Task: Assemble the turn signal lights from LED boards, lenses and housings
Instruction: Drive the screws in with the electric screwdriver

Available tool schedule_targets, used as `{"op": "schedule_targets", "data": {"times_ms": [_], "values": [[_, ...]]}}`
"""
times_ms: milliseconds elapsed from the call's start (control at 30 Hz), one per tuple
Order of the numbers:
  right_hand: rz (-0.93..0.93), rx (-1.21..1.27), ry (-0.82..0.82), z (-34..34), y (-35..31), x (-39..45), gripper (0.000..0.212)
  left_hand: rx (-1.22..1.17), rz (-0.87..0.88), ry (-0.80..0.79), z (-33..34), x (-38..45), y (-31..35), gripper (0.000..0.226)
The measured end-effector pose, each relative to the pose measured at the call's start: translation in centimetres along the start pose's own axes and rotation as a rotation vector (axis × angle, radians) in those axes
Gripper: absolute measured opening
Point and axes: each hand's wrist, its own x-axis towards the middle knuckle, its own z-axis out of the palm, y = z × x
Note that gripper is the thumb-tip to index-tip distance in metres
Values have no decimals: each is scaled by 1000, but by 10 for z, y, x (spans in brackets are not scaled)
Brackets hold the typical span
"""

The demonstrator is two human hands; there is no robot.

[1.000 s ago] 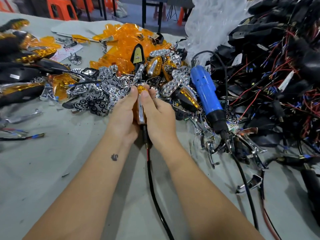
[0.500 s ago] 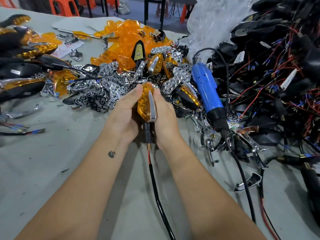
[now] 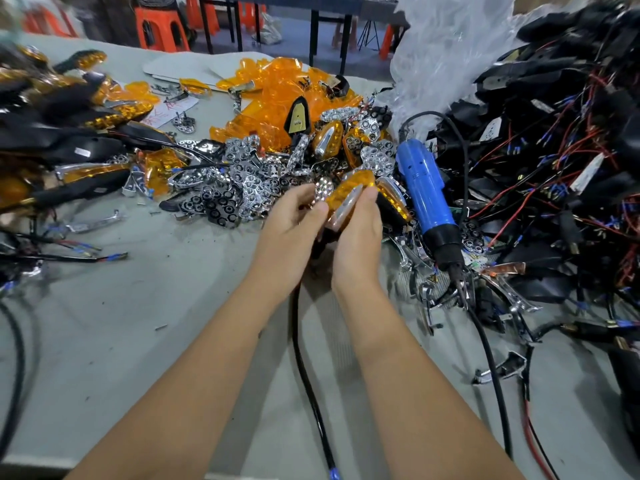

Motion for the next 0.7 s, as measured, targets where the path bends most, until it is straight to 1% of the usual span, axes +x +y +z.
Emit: {"op": "schedule_targets", "data": {"times_ms": [33, 100, 133, 167, 233, 267, 333, 367, 400, 433, 500, 567, 633, 700], "values": [[16, 10, 20, 0, -2, 0, 37, 40, -3, -24, -1, -4, 0, 36], [70, 17, 50, 4, -5, -1, 51, 154, 7, -34, -5, -10, 3, 33], [78, 11, 43, 9, -8, -3, 54, 196, 19, -26, -10, -12, 7, 31], [71, 13, 19, 16, -10, -5, 52, 215, 29, -16, -16, -12, 12, 28], [44, 3, -95, 32, -12, -12, 46, 213, 18, 11, -34, -9, 18, 21], [11, -33, -158, 40, -12, -16, 42, 185, -24, 21, -45, -6, 19, 24], [-76, -146, -273, 56, -9, -25, 23, 26, -159, 24, -73, -2, 21, 36], [-114, -206, -327, 64, -7, -32, 17, -64, -213, 31, -88, -2, 23, 38], [-160, -268, -380, 72, -2, -39, 16, -105, -244, 49, -104, -2, 24, 38], [-204, -335, -445, 80, 5, -47, 18, -94, -260, 82, -121, -2, 24, 37], [-240, -457, -598, 93, 21, -61, 29, -11, -258, 166, -154, -2, 25, 33], [-240, -578, -718, 100, 33, -73, 40, 159, -208, 217, -186, 0, 26, 29], [-307, -703, -758, 101, 42, -78, 38, 426, -133, 269, -215, 5, 27, 25], [-351, -736, -761, 99, 44, -78, 29, 605, -76, 336, -237, 14, 29, 18]]}}
